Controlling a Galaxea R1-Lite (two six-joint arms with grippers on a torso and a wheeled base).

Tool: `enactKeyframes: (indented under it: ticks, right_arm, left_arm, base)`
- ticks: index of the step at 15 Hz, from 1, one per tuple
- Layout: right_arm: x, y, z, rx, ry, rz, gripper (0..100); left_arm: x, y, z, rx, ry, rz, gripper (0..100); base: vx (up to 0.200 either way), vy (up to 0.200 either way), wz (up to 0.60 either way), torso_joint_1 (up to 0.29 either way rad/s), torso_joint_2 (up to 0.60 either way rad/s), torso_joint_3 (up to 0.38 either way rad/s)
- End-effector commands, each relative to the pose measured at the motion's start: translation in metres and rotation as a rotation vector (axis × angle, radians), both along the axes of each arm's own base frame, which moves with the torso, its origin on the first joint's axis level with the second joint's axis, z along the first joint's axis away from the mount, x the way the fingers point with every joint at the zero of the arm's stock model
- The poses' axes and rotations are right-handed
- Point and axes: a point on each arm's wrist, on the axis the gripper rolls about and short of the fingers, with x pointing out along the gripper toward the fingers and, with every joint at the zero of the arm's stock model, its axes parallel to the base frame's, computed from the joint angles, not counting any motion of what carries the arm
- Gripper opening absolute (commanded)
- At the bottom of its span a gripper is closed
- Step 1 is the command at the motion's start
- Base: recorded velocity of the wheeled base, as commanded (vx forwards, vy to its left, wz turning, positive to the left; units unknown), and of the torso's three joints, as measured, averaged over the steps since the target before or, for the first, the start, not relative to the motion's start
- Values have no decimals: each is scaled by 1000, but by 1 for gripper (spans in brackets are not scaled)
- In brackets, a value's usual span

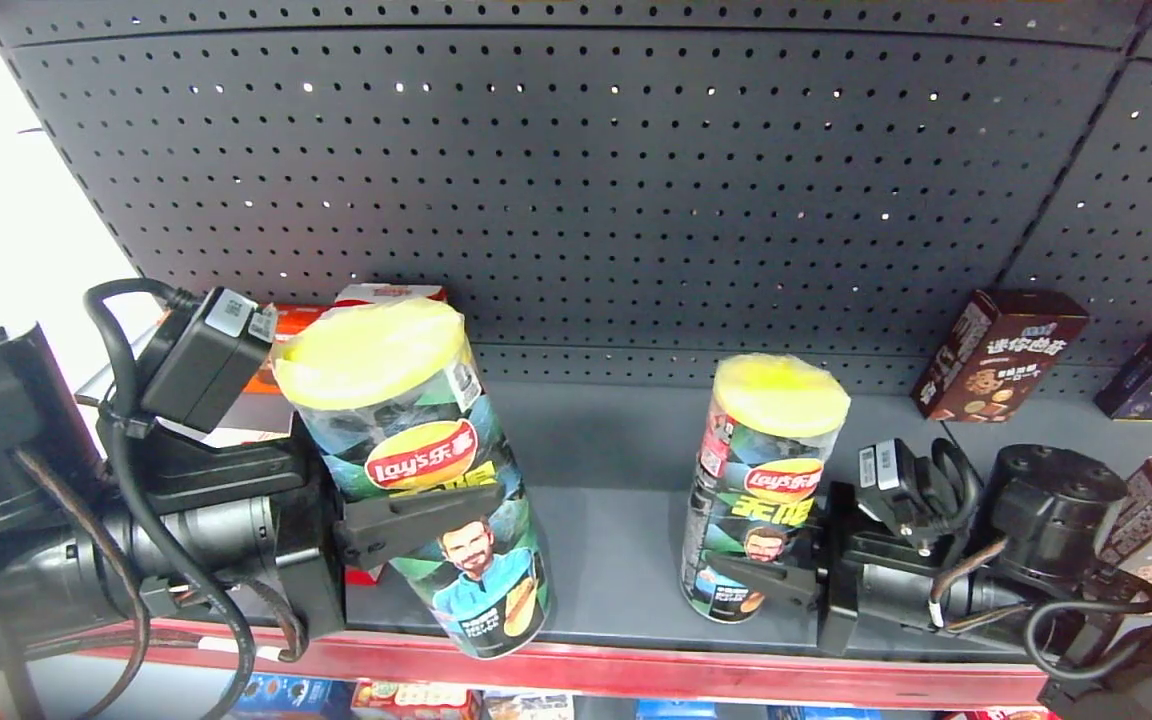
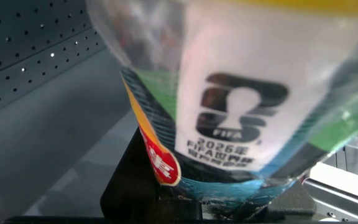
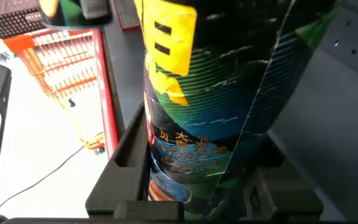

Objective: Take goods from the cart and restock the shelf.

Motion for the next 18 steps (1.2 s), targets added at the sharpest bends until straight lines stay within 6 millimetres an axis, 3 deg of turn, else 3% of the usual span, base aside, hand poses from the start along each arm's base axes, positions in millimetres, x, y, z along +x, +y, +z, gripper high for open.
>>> enactKeyframes:
  ticks: [1,3,4,11,17,18]
  right_arm:
    - [7,4,-12,-16,31,4,0]
    - [7,5,-13,-19,34,5,0]
    - [7,4,-13,-19,34,1,100]
    - [-1,-15,5,4,-15,-53,100]
    - [-31,-51,30,35,-68,-142,100]
    - [-46,-57,38,58,-77,-146,100]
  left_arm:
    - [0,0,-2,2,4,1,0]
    - [-1,1,-4,4,8,1,0]
    - [-1,1,-4,4,8,1,0]
    - [-8,4,-4,3,7,1,0]
    - [-10,4,-3,1,1,-2,0]
    - [-10,4,-2,-1,-2,-4,0]
  base:
    - [0,0,0,0,0,0]
    - [0,0,0,0,0,0]
    - [0,0,0,0,0,0]
    - [0,0,0,0,0,0]
    - [0,0,0,0,0,0]
    - [0,0,0,0,0,0]
